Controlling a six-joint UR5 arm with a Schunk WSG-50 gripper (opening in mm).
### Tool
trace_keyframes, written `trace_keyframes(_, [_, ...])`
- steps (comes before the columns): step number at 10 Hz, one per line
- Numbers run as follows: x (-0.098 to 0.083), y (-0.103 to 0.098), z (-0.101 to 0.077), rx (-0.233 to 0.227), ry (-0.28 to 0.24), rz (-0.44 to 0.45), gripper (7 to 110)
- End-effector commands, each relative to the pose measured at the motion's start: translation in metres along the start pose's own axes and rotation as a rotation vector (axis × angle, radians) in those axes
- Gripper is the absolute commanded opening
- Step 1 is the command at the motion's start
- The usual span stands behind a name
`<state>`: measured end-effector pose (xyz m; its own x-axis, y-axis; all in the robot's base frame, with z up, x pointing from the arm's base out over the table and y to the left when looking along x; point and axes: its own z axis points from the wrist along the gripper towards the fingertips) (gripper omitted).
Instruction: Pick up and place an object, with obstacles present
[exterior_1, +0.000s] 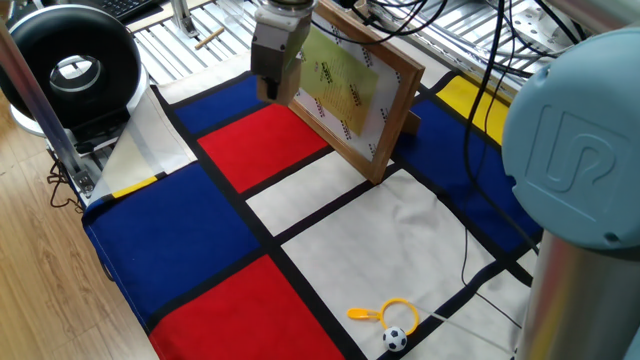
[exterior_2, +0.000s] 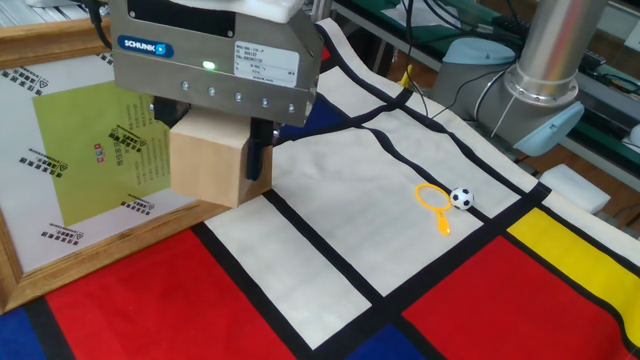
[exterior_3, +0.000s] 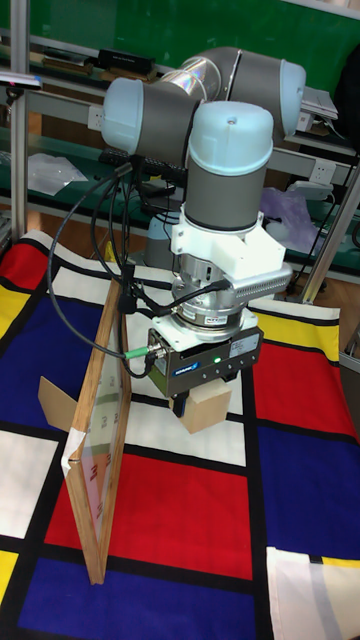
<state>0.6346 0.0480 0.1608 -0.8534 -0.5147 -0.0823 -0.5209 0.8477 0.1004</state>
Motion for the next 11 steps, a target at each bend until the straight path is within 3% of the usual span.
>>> trace_keyframes(1, [-0.007, 0.022, -0.001, -0.056, -0.018, 0.085, 7])
trace_keyframes(2, [-0.013, 0.033, -0.001, -0.06, -0.018, 0.098, 7])
trace_keyframes(5, [-0.022, 0.07, 0.013, -0.002, 0.01, 0.113, 7])
trace_keyframes(7, [-0.027, 0.117, 0.033, 0.02, 0.039, 0.181, 7])
trace_keyframes(8, [-0.027, 0.126, 0.048, 0.048, 0.047, 0.191, 7])
trace_keyframes(11, [-0.01, 0.11, 0.104, 0.097, 0.077, 0.175, 7])
